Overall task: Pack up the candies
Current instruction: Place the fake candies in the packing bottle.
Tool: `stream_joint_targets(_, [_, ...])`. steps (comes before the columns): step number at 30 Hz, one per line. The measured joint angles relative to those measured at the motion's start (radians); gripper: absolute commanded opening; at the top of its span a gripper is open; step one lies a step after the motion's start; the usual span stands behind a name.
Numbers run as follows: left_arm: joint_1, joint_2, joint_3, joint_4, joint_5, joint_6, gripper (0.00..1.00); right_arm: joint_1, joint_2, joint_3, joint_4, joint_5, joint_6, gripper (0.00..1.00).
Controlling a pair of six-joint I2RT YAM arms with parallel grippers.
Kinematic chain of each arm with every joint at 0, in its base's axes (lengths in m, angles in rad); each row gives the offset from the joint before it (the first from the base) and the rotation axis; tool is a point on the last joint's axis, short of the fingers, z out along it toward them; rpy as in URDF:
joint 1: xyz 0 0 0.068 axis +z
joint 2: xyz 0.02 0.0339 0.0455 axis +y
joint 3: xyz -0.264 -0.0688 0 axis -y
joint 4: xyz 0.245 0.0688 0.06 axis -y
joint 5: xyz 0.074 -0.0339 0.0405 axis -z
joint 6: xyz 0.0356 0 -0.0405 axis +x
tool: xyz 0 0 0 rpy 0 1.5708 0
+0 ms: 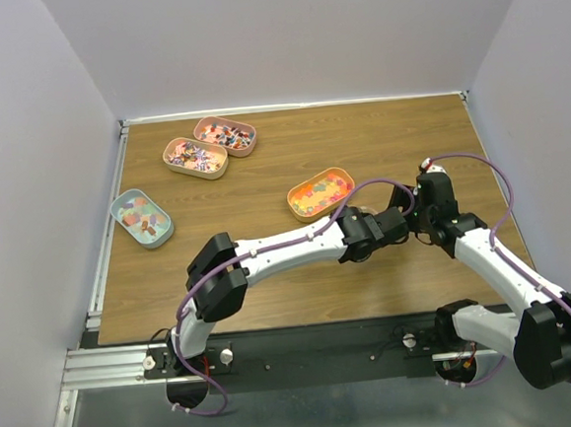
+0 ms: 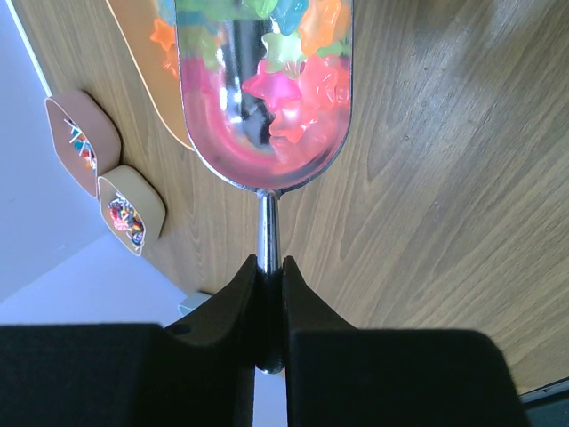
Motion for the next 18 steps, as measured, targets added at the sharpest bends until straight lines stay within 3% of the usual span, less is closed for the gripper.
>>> stream_joint_targets(18, [-0.001,0.014,0.0,0.012,-0.029,0.023,0.0,0.0,-0.002,-0.014,0.021,-0.002,0.0,0.82])
